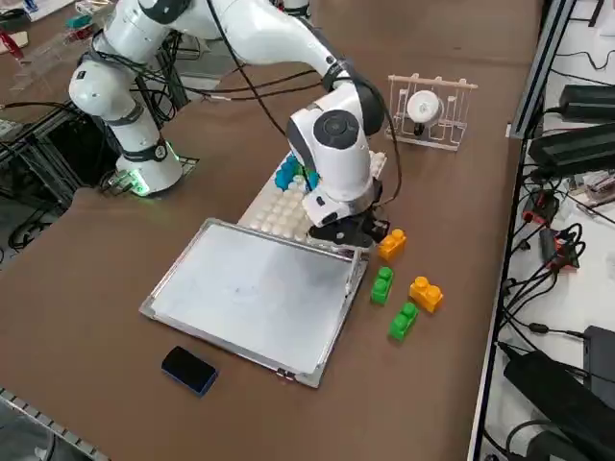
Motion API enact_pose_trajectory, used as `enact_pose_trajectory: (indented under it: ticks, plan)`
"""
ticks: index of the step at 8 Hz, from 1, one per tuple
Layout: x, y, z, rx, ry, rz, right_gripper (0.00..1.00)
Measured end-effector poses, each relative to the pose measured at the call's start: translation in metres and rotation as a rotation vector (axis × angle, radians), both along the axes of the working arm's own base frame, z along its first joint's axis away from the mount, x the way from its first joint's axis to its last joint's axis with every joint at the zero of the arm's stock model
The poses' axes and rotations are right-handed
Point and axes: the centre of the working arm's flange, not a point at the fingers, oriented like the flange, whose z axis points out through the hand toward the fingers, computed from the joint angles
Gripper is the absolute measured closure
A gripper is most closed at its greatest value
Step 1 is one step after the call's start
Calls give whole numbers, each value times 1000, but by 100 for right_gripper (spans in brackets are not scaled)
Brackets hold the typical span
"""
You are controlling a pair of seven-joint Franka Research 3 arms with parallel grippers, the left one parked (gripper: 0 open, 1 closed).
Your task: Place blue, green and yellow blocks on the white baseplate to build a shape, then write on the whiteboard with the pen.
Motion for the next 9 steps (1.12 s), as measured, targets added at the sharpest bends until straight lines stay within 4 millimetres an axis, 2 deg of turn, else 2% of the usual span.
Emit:
enact_pose_trajectory:
  ticks: [4, 6, 8, 9]
  plan:
    - [-7, -7, 69, 115, 4, 11, 81]
    - [-14, -13, 97, 205, -9, 3, 81]
    - [-30, -38, 108, 334, -10, 29, 81]
    - [-42, -61, 110, 407, -18, 38, 81]
